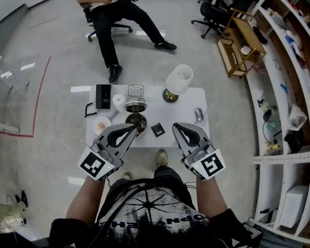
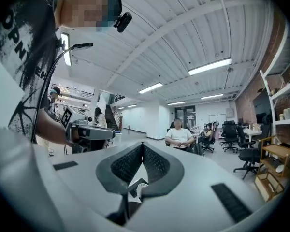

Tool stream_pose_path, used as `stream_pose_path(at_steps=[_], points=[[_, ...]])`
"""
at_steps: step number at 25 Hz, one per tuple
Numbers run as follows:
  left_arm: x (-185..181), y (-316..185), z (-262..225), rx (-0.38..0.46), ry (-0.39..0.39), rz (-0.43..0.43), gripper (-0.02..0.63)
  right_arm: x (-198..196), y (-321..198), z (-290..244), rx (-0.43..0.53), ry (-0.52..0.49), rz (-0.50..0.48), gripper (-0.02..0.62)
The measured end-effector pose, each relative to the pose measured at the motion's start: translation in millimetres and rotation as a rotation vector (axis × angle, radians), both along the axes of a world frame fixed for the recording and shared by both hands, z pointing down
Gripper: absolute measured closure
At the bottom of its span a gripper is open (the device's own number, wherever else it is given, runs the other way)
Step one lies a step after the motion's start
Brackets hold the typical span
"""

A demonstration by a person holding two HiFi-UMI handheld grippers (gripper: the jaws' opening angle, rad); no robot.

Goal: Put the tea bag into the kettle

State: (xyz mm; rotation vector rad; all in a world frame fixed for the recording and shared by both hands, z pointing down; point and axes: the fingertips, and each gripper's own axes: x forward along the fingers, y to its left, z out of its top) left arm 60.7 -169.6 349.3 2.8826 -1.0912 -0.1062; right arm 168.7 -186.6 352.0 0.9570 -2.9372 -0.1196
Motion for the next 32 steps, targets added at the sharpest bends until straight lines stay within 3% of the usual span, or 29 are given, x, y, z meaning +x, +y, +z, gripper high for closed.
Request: stream_pose_path(at_steps=[11, 17, 24, 32], points=[[41.0, -60.7, -0.8, 0.021, -0.024, -0.210, 0.600, 33.6, -64.9, 8.0, -0.006, -0.005, -0.244, 0.586], [44.9, -67.9, 10.1, 0.010, -0.038, -0.301, 0.600, 38.3, -87.3, 29.3, -0.044, 0.021, -0.307, 0.586], [39.8, -71.4, 28.4, -0.032, -0.054, -0.296, 0.600, 23.2, -95.2, 56.8, -0.109, 0.054, -0.326, 0.586], [41.5, -75.5, 58.3, -0.094, -0.135, -0.137, 0.600, 8.8, -97.9, 135.8, -0.252, 0.137, -0.216, 0.584]])
